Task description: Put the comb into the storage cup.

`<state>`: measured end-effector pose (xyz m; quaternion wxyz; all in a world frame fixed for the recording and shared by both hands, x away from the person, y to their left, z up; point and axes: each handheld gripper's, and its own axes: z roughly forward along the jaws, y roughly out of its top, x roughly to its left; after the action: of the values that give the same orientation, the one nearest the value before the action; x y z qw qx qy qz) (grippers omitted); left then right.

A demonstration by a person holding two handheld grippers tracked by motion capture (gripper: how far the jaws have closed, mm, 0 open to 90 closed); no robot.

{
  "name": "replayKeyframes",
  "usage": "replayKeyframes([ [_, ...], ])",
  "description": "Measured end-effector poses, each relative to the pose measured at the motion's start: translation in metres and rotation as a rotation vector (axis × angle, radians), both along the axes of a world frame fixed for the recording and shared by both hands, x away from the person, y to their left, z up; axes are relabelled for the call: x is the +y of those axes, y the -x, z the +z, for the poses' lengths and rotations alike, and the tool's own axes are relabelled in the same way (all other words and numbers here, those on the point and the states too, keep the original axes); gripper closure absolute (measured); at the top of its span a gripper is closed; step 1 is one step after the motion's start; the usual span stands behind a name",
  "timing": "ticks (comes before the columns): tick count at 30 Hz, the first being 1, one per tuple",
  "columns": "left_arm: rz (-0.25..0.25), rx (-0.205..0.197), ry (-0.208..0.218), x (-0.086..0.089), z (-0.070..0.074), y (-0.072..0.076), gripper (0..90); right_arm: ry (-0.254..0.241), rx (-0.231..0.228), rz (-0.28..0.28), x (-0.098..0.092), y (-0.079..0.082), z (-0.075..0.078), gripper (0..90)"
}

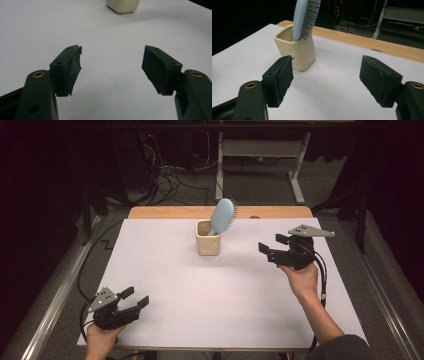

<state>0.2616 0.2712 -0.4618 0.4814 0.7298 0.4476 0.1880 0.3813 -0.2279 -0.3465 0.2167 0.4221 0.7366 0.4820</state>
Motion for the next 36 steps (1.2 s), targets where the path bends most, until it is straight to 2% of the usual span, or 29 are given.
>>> replayKeyframes([
  [36, 0.002, 0.003, 0.001, 0.001, 0.000, 0.000, 31.8, 0.021, -0.019, -0.020, -0.015, 0.014, -0.002, 27.4],
])
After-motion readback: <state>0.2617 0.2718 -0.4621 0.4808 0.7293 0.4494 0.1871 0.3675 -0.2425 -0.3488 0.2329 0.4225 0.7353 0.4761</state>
